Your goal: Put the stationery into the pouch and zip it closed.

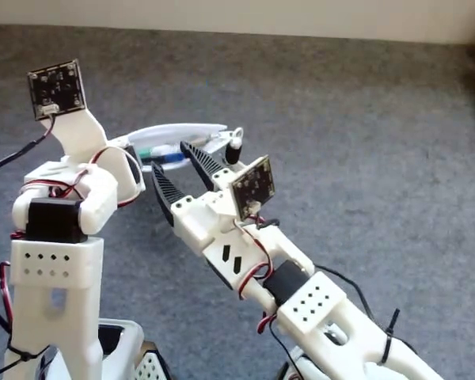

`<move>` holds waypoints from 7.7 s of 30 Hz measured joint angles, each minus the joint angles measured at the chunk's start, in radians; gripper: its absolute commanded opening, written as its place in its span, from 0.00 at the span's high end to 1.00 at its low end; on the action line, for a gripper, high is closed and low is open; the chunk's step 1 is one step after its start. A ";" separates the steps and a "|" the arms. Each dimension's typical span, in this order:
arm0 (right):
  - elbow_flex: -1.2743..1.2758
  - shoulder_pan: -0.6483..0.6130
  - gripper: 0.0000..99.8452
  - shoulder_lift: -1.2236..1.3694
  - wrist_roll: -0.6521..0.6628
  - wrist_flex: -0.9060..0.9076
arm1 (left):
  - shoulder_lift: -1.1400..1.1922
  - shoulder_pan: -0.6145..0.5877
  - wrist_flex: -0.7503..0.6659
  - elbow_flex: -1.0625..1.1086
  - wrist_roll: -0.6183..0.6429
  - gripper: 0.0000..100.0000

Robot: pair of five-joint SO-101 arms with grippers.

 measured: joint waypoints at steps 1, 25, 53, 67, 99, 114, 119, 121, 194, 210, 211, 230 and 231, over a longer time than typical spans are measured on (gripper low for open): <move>0.000 0.000 0.93 -0.025 0.000 0.025 | 0.000 0.000 0.000 0.000 0.000 0.99; -0.141 0.255 0.99 -0.209 0.005 0.580 | 0.000 -0.023 -0.002 0.011 0.000 0.99; -0.028 0.226 0.79 -0.089 0.054 0.445 | 0.000 -0.023 -0.002 0.011 0.000 0.99; -0.028 0.226 0.79 0.173 0.003 0.242 | 0.000 -0.023 -0.002 0.011 0.000 0.99; -0.028 0.261 1.00 0.256 0.133 0.069 | 0.000 -0.023 -0.002 0.011 0.000 0.99; -0.028 0.259 1.00 -0.031 0.164 0.516 | -0.002 -0.052 -0.002 0.034 0.000 0.99; -0.028 0.256 1.00 -0.153 0.164 0.683 | -0.002 -0.077 -0.002 0.034 0.000 0.92; -0.028 0.256 1.00 -0.196 0.164 0.756 | -0.002 -0.077 -0.002 0.038 -0.012 0.85; 0.152 0.290 1.00 -0.678 0.167 1.177 | 0.008 0.520 -0.172 0.149 -0.614 0.74; 0.152 0.419 1.00 -0.899 0.167 1.177 | -0.282 0.500 -0.025 0.302 -0.921 0.74; 0.152 0.420 1.00 -0.922 0.167 1.177 | -0.298 0.503 -0.041 0.331 -0.936 0.74; 0.152 0.422 1.00 -0.931 0.158 1.177 | -0.396 0.606 -0.540 0.704 -0.956 0.74; 0.152 0.422 1.00 -0.931 0.158 1.177 | -0.396 0.606 -0.557 0.713 -0.956 0.74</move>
